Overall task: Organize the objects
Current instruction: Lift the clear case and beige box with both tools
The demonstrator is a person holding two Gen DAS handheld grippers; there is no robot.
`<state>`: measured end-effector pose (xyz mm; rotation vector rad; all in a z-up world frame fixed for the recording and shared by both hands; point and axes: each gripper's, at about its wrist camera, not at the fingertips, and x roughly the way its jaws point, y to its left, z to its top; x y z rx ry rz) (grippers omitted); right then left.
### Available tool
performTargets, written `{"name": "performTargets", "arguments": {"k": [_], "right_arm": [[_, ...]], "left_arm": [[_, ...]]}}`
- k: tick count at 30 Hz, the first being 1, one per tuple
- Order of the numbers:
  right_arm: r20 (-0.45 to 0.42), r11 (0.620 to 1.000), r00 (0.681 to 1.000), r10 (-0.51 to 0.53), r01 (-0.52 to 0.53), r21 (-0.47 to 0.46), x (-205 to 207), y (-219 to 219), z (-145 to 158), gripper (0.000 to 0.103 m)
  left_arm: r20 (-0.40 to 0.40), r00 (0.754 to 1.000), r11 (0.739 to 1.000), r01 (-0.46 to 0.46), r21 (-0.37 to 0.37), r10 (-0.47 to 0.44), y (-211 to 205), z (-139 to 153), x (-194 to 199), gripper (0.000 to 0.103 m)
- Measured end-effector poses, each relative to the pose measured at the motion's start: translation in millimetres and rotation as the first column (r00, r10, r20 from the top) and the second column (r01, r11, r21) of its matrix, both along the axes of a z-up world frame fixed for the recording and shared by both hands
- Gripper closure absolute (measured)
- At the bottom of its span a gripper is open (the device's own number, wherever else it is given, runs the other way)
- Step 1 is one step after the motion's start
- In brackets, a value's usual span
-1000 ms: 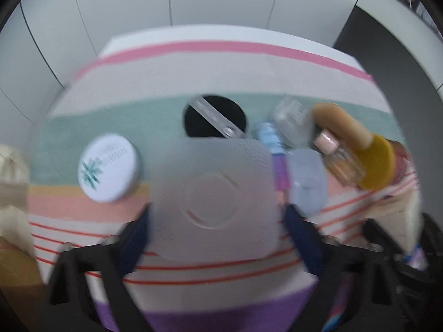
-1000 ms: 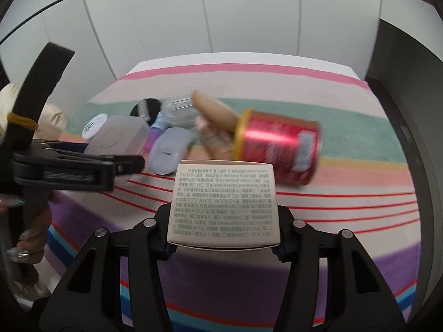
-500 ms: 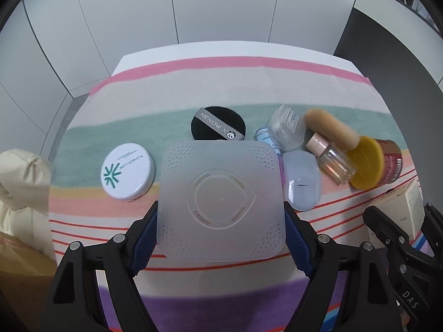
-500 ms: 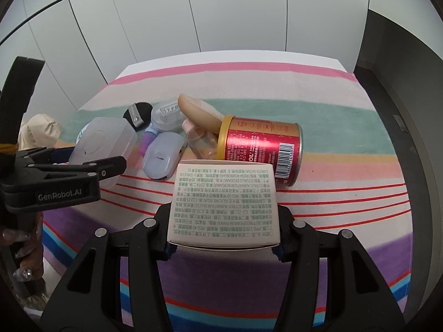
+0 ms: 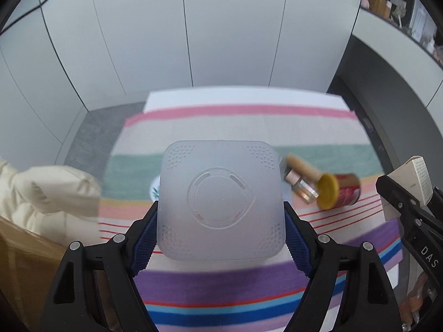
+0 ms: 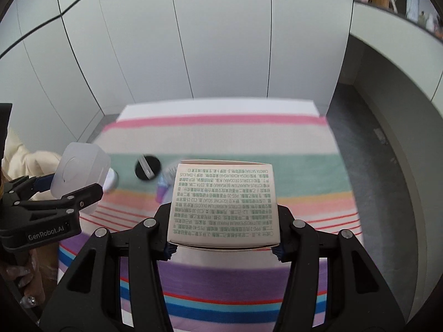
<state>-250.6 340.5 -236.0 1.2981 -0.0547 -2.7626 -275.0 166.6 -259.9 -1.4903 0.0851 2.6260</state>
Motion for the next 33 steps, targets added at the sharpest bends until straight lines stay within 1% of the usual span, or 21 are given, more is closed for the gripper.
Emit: {"name": "performTargets", "arguments": {"k": [1,3,6,10,11,15,17,21,24,27,33], "right_arm": [[-0.01,1.0,1.0,0.002,-0.002,0.002,0.8,-1.3,8.7,0.049],[-0.035,1.0,0.999,0.004,-0.004,0.006,4.0,-4.1,29.9,0.049],[-0.059,1.0,0.998,0.012,-0.012,0.004,8.2,-9.2,60.6,0.049],[-0.094,0.999,0.995,0.035,-0.032,0.026,17.7,-18.7,100.7,0.049],[-0.097,0.999,0.995,0.032,-0.029,0.03,19.0,-20.4,107.5,0.049],[-0.105,0.999,0.994,0.032,-0.032,0.001,26.3,-22.6,139.4,0.049],[-0.11,1.0,0.994,0.02,-0.018,0.024,32.1,-26.1,156.6,0.049],[-0.116,0.999,0.993,0.015,-0.01,0.046,36.7,-26.3,184.7,0.049],[-0.125,0.999,0.992,0.01,-0.004,0.049,42.5,-27.9,199.3,0.049],[-0.128,0.999,0.992,0.01,-0.005,0.038,46.5,-27.1,206.6,0.049],[-0.125,0.998,0.992,0.015,-0.008,0.06,56.2,-30.6,212.2,0.049]], "left_arm": [[-0.008,1.0,1.0,-0.003,0.002,0.003,-0.7,6.8,0.9,0.021],[-0.04,0.999,1.0,-0.012,0.006,0.013,-4.8,32.9,6.5,0.021],[-0.076,0.997,0.999,-0.031,0.009,0.031,-9.6,62.3,15.1,0.021],[-0.108,0.991,0.996,-0.067,0.055,0.073,-18.9,107.6,27.1,0.021],[-0.123,0.989,0.996,-0.069,0.054,0.076,-19.9,119.9,31.4,0.021],[-0.179,0.981,0.997,-0.072,0.02,0.074,-19.5,153.5,44.5,0.021],[-0.191,0.98,0.998,-0.058,0.007,0.058,-17.4,168.5,49.9,0.021],[-0.207,0.977,0.999,-0.048,-0.007,0.046,-15.3,187.3,59.9,0.021],[-0.201,0.979,0.999,-0.042,0.018,0.044,-19.0,198.6,65.6,0.021],[-0.2,0.979,0.999,-0.045,0.023,0.049,-21.2,204.9,74.3,0.021],[-0.212,0.976,0.999,-0.045,0.024,0.049,-23.1,215.0,89.1,0.021]]}}
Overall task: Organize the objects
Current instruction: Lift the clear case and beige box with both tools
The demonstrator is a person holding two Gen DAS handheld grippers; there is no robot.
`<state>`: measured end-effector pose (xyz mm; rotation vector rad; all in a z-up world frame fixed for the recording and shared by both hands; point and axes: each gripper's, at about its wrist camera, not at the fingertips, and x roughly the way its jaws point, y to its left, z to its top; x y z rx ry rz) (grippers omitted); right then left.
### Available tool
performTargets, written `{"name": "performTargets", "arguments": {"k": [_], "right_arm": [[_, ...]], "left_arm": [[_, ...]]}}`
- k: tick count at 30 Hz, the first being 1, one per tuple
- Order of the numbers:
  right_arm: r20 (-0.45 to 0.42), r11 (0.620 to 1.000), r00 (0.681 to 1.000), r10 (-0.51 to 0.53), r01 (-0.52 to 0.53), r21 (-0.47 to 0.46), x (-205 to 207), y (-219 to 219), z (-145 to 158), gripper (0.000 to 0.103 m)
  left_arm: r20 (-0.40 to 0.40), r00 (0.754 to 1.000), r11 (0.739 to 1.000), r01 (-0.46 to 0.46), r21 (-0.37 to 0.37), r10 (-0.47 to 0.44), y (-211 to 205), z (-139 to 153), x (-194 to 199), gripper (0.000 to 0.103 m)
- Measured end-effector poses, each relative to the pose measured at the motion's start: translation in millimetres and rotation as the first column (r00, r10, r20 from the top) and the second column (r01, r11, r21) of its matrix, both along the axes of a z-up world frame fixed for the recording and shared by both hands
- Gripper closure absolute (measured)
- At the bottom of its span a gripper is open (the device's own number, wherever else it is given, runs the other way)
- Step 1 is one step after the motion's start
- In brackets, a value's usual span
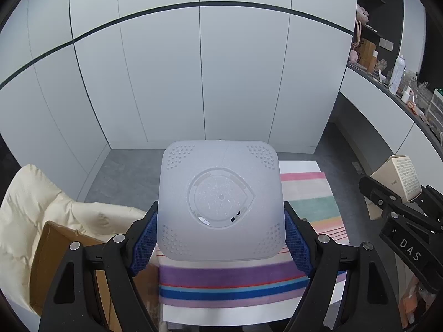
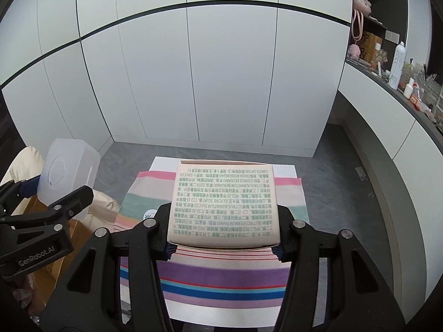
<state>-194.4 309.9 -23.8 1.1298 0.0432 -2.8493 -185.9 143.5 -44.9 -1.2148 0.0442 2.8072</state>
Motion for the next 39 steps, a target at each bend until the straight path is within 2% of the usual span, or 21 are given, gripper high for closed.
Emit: {"name": "performTargets", "arguments": {"k": [8,13,26,32,39], "right_arm": [[0.008,1.0,1.0,0.009,-0.01,0.007,8.8,-4.0,1.3,0.049],[0.02,1.0,1.0,0.017,-0.017,-0.008,18.4,1.8,1.1,0.049],[0.045,0.998,0.998,0.049,-0.048,-0.031,93.0,2.9,-1.4,0.049],[0.063,0.998,0.996,0.064,-0.062,-0.033,128.9,4.5,-9.3,0.049],[0.085,0.997,0.994,0.073,-0.07,-0.038,161.9,7.1,-21.8,0.049]], "left_arm": [[0.012,1.0,1.0,0.001,0.001,-0.001,-0.3,-0.1,12.5,0.021],[0.014,1.0,1.0,0.008,0.014,-0.009,-3.1,0.3,35.8,0.021],[-0.026,0.999,1.0,0.023,0.016,-0.023,-0.4,16.0,109.2,0.021],[-0.02,1.0,0.999,0.02,0.027,-0.019,-5.3,11.4,143.1,0.021],[-0.016,0.999,0.999,0.031,0.005,-0.031,-6.0,-1.3,185.4,0.021]]}}
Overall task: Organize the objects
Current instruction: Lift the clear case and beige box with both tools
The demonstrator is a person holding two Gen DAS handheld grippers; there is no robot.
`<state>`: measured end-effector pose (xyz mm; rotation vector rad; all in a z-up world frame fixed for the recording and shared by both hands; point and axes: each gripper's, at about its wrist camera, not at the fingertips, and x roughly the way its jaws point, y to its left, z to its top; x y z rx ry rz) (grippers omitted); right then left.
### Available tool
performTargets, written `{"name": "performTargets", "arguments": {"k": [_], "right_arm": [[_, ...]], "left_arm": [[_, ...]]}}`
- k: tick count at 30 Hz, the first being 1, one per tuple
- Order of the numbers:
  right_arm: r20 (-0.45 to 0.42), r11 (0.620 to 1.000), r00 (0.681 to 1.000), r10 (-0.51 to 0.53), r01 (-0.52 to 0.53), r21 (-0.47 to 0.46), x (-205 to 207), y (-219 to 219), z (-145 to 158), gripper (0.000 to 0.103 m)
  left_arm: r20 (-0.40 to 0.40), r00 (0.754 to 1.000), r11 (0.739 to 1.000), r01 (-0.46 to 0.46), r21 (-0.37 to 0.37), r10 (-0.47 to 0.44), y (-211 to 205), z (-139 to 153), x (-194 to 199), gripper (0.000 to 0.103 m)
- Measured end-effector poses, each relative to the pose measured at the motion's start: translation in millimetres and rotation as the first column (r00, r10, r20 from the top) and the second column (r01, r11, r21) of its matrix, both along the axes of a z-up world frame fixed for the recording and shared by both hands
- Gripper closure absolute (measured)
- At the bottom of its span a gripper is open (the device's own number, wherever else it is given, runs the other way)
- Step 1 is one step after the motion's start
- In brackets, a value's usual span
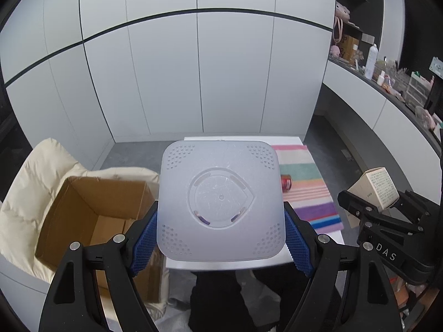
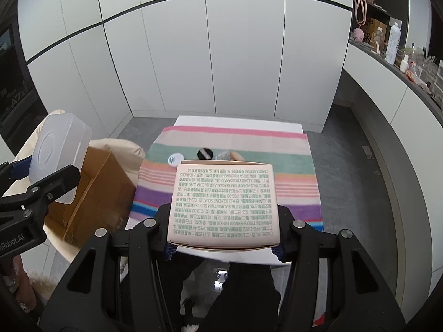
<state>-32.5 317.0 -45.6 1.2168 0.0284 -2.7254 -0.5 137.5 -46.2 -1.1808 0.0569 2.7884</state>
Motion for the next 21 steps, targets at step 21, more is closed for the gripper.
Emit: {"name": "performTargets", "arguments": {"k": [21], "right_arm": [[0.083,1.0,0.996,0.021,-0.021,-0.008,56.0,7.1,-27.5,0.049]], "left_arm": [[0.084,0.996,0.999,-0.021,0.037,0.018,-23.6,-30.8,27.4,0.021]]}}
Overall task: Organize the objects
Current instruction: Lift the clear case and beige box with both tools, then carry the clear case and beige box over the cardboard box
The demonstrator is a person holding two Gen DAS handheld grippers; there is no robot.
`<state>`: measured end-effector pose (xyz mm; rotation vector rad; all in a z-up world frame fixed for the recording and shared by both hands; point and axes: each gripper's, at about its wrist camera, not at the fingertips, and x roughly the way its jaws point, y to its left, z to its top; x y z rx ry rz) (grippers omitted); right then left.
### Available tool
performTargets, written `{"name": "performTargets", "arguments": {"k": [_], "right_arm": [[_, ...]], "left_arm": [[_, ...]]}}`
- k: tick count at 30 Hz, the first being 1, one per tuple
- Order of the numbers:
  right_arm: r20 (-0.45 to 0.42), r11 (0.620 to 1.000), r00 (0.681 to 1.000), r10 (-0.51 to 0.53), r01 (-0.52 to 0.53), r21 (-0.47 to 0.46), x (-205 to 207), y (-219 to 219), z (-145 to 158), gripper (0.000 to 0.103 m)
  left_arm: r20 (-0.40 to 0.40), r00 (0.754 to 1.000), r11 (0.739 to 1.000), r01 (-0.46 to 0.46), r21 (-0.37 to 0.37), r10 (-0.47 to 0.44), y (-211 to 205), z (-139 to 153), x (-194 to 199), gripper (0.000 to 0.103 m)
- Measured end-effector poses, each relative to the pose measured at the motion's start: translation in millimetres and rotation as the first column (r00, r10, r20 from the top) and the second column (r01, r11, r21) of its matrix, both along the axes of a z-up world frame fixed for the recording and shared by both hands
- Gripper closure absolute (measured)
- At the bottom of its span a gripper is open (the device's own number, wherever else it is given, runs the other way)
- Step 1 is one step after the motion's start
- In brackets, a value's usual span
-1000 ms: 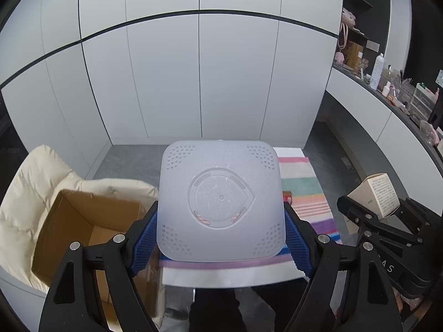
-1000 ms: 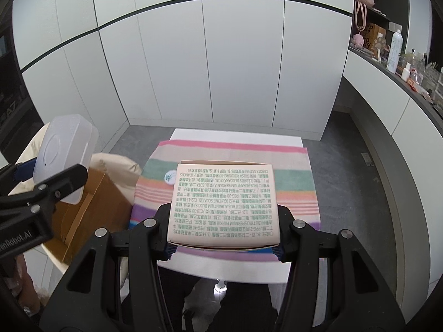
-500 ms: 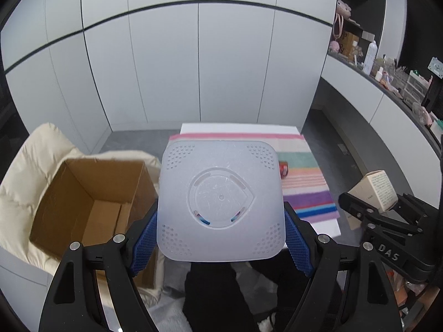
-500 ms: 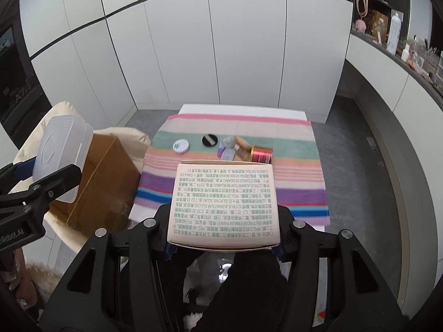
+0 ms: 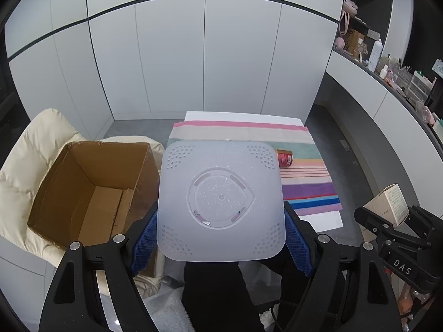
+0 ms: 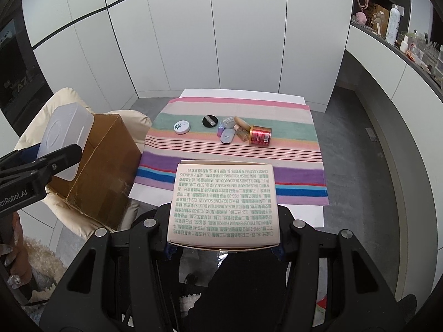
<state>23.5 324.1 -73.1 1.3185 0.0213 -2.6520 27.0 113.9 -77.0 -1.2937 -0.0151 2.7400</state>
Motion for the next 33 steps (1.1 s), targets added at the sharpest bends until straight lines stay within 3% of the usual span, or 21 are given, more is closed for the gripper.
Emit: {"name": "performTargets", "arguments": {"k": [10,21,28,33], "right_arm": [[0.016,1.0,1.0,0.019,-0.019,0.006,-4.1,-10.4,-6.8,0.049],[0.03,0.994,0.994,0.105,-0.106,0.014,-11.3,-46.8,-16.9,0.049],[0.039,0.974,0.974,0.224,-0.224,-0.011,-18.3,-99.1,-24.9,0.049],[0.035,0.942,0.941,0.337,-0.336,-0.015,-20.3,-148.8,-25.9,0.049]], "left_arm": [[0.011,0.999,0.999,-0.038,0.015,0.038,-14.7,-6.8,-3.3,0.021],[0.038,0.993,0.993,-0.115,0.005,0.115,-47.6,-18.0,1.6,0.021],[0.051,0.972,0.974,-0.228,-0.003,0.228,-96.9,-22.5,14.8,0.021],[0.045,0.941,0.942,-0.336,-0.005,0.336,-141.4,-23.5,29.8,0.021]]}}
